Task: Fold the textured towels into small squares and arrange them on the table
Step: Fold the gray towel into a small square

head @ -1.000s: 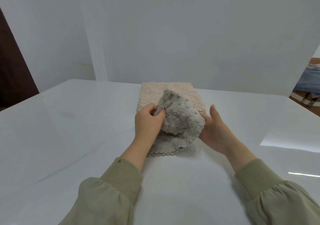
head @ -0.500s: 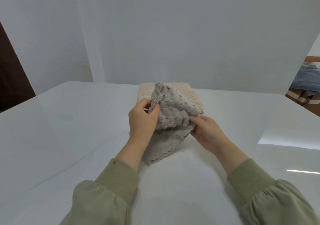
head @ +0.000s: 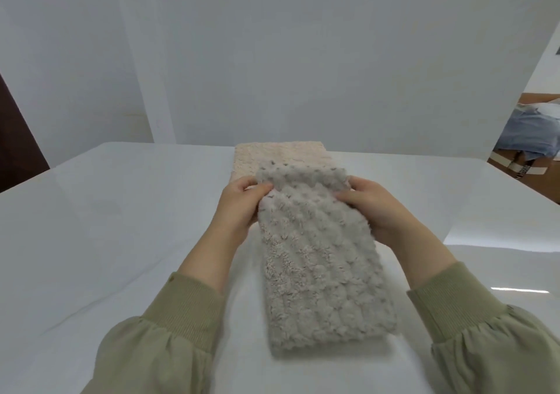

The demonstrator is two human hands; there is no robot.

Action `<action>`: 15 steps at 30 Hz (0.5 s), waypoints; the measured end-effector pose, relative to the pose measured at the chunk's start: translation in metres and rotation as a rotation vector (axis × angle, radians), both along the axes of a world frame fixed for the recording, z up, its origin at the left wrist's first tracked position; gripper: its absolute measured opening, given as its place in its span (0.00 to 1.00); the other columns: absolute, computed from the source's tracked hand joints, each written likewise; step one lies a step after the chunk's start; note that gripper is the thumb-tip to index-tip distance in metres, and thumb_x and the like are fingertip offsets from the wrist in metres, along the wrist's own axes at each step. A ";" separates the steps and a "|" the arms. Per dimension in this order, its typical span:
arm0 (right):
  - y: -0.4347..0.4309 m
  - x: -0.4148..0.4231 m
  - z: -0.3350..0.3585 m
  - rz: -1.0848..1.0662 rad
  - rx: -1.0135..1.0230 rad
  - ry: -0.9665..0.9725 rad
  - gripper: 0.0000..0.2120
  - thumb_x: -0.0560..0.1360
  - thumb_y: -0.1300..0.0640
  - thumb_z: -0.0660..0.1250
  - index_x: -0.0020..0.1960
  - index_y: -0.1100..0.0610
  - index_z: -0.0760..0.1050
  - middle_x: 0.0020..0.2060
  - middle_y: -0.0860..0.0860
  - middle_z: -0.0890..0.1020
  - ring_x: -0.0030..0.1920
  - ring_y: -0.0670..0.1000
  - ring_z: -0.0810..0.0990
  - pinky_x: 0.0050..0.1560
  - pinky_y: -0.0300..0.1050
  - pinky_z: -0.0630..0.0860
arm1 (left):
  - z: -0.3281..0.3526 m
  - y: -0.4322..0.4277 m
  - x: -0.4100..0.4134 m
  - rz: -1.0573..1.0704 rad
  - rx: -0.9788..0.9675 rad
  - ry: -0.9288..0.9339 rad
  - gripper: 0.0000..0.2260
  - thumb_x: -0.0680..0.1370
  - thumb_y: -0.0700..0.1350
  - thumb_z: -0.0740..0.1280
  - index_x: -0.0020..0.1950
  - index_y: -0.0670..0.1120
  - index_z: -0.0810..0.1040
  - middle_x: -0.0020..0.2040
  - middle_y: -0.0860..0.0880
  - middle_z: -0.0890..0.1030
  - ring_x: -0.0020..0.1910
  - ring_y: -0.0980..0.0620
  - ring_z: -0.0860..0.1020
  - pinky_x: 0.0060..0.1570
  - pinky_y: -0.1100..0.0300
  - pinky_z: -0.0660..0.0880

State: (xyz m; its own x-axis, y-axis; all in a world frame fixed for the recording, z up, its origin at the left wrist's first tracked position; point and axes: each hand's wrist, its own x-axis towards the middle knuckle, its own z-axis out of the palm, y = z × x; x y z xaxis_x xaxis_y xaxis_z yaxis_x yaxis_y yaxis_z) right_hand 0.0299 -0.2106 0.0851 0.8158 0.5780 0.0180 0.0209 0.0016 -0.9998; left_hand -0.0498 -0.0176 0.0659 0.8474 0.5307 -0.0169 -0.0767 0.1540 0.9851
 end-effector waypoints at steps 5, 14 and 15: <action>0.004 0.019 -0.063 -0.233 -0.694 -0.470 0.26 0.77 0.56 0.64 0.72 0.57 0.61 0.65 0.56 0.74 0.61 0.54 0.75 0.59 0.48 0.72 | -0.048 0.002 0.011 0.149 0.849 0.318 0.24 0.77 0.44 0.64 0.72 0.49 0.64 0.66 0.49 0.72 0.64 0.48 0.71 0.64 0.52 0.68; 0.012 0.026 -0.083 0.030 -1.087 -0.804 0.25 0.81 0.43 0.45 0.76 0.49 0.53 0.77 0.48 0.53 0.76 0.52 0.49 0.72 0.62 0.42 | -0.066 -0.003 0.019 -0.322 1.381 0.468 0.23 0.81 0.58 0.49 0.76 0.55 0.55 0.78 0.53 0.52 0.76 0.50 0.51 0.74 0.48 0.48; 0.010 0.031 -0.083 -0.023 -1.073 -0.787 0.25 0.81 0.43 0.45 0.75 0.50 0.56 0.76 0.49 0.57 0.76 0.53 0.52 0.72 0.62 0.44 | -0.067 -0.002 0.019 -0.280 1.355 0.416 0.22 0.81 0.57 0.51 0.75 0.54 0.59 0.77 0.53 0.56 0.76 0.50 0.54 0.74 0.50 0.51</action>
State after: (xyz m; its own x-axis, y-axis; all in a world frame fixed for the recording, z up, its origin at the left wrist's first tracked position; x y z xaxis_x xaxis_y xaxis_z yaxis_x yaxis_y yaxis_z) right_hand 0.0613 -0.2003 0.0017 0.8077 0.5887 0.0334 0.5798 -0.7826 -0.2265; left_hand -0.0306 -0.0199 -0.0008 0.9833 0.1593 0.0882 0.1226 -0.9374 0.3260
